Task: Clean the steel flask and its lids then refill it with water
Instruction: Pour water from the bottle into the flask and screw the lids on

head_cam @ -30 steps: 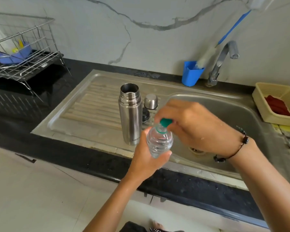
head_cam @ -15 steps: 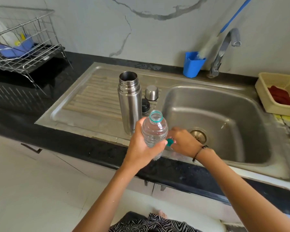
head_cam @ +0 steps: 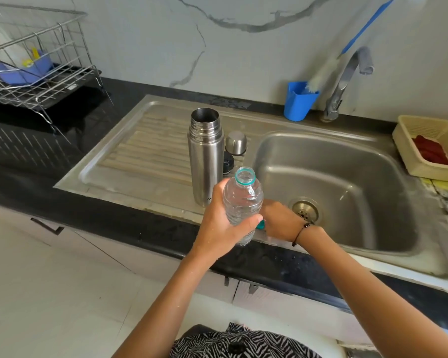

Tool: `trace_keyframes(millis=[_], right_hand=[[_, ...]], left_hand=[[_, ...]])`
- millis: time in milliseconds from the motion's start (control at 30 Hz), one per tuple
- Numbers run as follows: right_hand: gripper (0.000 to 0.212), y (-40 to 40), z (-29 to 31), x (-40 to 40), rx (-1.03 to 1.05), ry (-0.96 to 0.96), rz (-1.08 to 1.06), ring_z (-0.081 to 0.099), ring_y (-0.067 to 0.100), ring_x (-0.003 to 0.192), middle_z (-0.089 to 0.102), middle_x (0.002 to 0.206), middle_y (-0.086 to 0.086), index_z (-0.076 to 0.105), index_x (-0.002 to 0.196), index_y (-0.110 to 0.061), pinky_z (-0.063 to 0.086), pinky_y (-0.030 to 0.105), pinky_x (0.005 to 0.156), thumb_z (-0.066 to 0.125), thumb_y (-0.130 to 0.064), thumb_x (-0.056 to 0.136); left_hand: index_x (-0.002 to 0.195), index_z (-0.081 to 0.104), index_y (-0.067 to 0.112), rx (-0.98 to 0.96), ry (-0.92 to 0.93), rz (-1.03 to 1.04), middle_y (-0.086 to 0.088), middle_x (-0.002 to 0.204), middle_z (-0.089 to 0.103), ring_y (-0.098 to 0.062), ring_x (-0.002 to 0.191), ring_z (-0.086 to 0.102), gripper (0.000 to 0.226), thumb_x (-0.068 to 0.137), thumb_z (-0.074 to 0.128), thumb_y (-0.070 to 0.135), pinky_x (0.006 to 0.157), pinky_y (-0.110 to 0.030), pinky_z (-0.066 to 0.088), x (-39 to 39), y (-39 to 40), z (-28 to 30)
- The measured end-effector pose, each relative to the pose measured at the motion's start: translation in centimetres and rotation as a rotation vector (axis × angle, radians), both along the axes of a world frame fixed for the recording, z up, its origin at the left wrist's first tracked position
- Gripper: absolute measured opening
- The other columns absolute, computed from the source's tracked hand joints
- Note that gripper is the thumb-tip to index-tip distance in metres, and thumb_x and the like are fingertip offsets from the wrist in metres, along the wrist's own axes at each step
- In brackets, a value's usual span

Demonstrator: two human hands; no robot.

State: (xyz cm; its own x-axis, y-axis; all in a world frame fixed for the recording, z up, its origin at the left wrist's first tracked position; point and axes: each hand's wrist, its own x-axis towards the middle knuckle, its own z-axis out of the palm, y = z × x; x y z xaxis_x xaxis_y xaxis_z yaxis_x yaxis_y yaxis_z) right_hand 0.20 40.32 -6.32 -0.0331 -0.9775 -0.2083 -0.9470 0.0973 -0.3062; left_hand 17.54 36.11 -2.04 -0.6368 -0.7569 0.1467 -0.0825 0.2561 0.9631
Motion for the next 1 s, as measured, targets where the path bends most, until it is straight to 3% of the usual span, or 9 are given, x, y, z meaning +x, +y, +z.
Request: trace_keyframes(millis=[200, 400, 467, 567, 667, 733, 867, 933, 1000], right_hand=[[0.027, 0.4, -0.4, 0.0, -0.045, 0.011, -0.036, 0.058, 0.027, 0.091, 0.062, 0.103, 0.008, 0.062, 0.106, -0.017, 0.047, 0.031, 0.076, 0.061, -0.007, 0.081], [0.011, 0.8, 0.0, 0.2, -0.140, -0.034, -0.082, 0.060, 0.029, 0.083, 0.066, 0.093, 0.011, 0.065, 0.093, -0.008, 0.039, 0.026, 0.067, 0.060, -0.006, 0.084], [0.010, 0.8, 0.3, 0.2, -0.152, -0.040, -0.106, 0.060, 0.028, 0.084, 0.066, 0.094, 0.011, 0.065, 0.094, -0.008, 0.041, 0.026, 0.068, 0.059, -0.010, 0.086], [0.011, 0.8, 1.6, 0.4, -0.125, -0.007, -0.152, 0.059, 0.028, 0.086, 0.067, 0.096, 0.011, 0.064, 0.093, -0.005, 0.033, 0.020, 0.066, 0.055, -0.007, 0.086], [0.025, 1.3, 3.4, 0.4, -0.208, -0.143, -0.219, 0.061, 0.023, 0.083, 0.069, 0.095, 0.011, 0.066, 0.098, -0.003, 0.036, 0.009, 0.062, 0.049, 0.007, 0.081], [0.042, 1.8, 5.0, 0.3, -0.204, -0.360, -0.198, 0.061, 0.013, 0.087, 0.068, 0.102, 0.005, 0.061, 0.113, -0.008, 0.042, 0.003, 0.074, 0.051, 0.012, 0.078], [0.078, 3.4, 6.8, 1.2, -0.067, -0.654, -0.076, 0.051, 0.004, 0.118, 0.052, 0.130, -0.008, 0.029, 0.140, -0.026, 0.042, 0.019, 0.099, 0.058, 0.005, 0.075], [0.091, 3.8, 6.7, 2.1, -0.135, -0.655, -0.065, 0.046, 0.004, 0.124, 0.042, 0.138, -0.010, 0.015, 0.144, -0.033, 0.042, 0.026, 0.103, 0.065, -0.004, 0.074], [0.093, 3.7, 6.8, 2.9, -0.289, -0.671, -0.122, 0.047, 0.008, 0.123, 0.042, 0.137, -0.006, 0.016, 0.144, -0.029, 0.043, 0.033, 0.102, 0.073, -0.012, 0.073]], left_hand=[[0.120, 0.035, 0.042, -0.003, 0.001, -0.009, 0.010, 0.118, 0.056, -0.002, 0.108, 0.057, 0.068, 0.066, 0.076, 0.033, 0.084, -0.011, 0.046, -0.1, 0.1, 0.1], [0.122, 0.037, 0.043, 0.006, 0.013, 0.010, 0.012, 0.117, 0.058, -0.003, 0.108, 0.058, 0.071, 0.061, 0.074, 0.046, 0.085, -0.013, 0.047, -0.1, 0.1, 0.1], [0.121, 0.037, 0.042, 0.004, 0.006, 0.010, 0.013, 0.117, 0.057, -0.002, 0.107, 0.058, 0.071, 0.062, 0.077, 0.042, 0.084, -0.012, 0.047, -0.2, 0.1, 0.2], [0.118, 0.039, 0.040, -0.004, 0.005, 0.011, 0.012, 0.115, 0.058, -0.002, 0.105, 0.058, 0.067, 0.064, 0.078, 0.035, 0.082, -0.010, 0.047, -0.3, 0.1, 0.5], [0.122, 0.040, 0.037, 0.021, 0.021, 0.026, 0.009, 0.115, 0.059, -0.006, 0.105, 0.060, 0.073, 0.059, 0.076, 0.045, 0.085, -0.018, 0.050, -0.5, 0.2, 0.6], [0.127, 0.041, 0.029, 0.042, 0.022, 0.017, 0.009, 0.115, 0.059, -0.007, 0.106, 0.060, 0.078, 0.059, 0.073, 0.048, 0.089, -0.026, 0.052, -0.7, 0.1, 0.8], [0.131, 0.038, 0.026, 0.072, 0.036, -0.045, 0.007, 0.120, 0.056, -0.004, 0.108, 0.058, 0.082, 0.060, 0.072, 0.050, 0.094, -0.029, 0.050, -1.0, 0.0, 1.5], [0.128, 0.037, 0.030, 0.074, 0.049, -0.090, 0.004, 0.122, 0.054, -0.002, 0.108, 0.058, 0.078, 0.062, 0.071, 0.051, 0.091, -0.026, 0.050, -1.3, -0.1, 2.1], [0.121, 0.035, 0.039, 0.078, 0.061, -0.118, -0.002, 0.126, 0.050, -0.004, 0.109, 0.057, 0.069, 0.064, 0.071, 0.052, 0.090, -0.025, 0.051, -1.8, -0.1, 3.1]])
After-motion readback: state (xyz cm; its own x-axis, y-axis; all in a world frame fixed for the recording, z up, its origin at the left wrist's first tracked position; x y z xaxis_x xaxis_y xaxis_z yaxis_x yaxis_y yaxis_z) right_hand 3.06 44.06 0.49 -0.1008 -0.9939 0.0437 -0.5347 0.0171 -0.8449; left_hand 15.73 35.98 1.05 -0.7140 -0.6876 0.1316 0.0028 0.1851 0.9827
